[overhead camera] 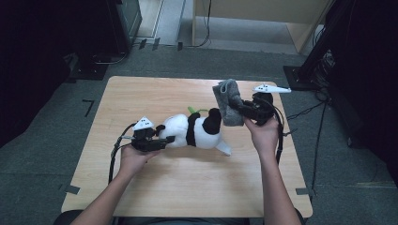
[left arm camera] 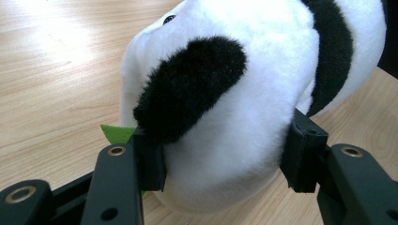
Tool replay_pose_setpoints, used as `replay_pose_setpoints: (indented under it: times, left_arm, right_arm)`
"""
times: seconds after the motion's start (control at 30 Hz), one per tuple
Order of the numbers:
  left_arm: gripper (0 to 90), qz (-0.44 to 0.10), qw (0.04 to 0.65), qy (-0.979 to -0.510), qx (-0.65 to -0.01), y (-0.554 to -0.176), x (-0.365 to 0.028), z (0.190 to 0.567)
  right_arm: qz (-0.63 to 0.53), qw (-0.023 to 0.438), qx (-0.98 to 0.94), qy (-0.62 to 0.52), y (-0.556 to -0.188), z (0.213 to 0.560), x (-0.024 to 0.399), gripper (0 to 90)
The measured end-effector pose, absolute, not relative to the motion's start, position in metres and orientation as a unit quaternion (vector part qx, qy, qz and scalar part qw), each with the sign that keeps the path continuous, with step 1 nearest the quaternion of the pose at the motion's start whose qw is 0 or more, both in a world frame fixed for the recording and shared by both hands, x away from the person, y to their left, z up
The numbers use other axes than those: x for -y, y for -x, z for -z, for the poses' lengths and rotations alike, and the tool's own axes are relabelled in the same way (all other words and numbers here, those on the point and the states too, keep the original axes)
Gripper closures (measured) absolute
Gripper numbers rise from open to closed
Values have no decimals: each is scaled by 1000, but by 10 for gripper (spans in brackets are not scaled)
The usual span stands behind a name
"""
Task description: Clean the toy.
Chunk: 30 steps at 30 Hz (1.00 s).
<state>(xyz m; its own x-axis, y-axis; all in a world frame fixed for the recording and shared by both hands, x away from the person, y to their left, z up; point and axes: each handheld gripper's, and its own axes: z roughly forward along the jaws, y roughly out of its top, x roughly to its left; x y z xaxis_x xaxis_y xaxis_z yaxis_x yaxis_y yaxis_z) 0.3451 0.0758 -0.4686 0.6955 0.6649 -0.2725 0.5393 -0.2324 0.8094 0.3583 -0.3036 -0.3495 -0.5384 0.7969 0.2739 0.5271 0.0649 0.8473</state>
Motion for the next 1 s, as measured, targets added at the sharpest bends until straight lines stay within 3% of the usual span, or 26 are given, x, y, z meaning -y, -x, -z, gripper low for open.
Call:
replay_pose_setpoints:
  times: [0.1,0.2,0.37,0.63,0.8,1.0]
  left_arm:
    - [442,-62,483,-783,-386,-346,-75,468]
    - [442,-59,482,-784,-387,-348,-75,467]
    - [443,-57,482,-784,-387,-351,-74,466]
    - [444,-53,482,-784,-388,-354,-74,465]
    - [448,-46,482,-780,-396,-357,-76,466]
    - [448,-42,484,-779,-395,-358,-77,466]
  right_arm:
    - [-519,97,-722,-447,-362,358,292,779]
    - [-489,90,-745,-445,-367,372,276,775]
    - [-435,145,-763,-456,-368,385,272,772]
    - [-448,128,-745,-478,-369,400,286,773]
    - [-398,148,-749,-508,-373,410,293,781]
    - [-393,106,-745,-528,-380,429,306,781]
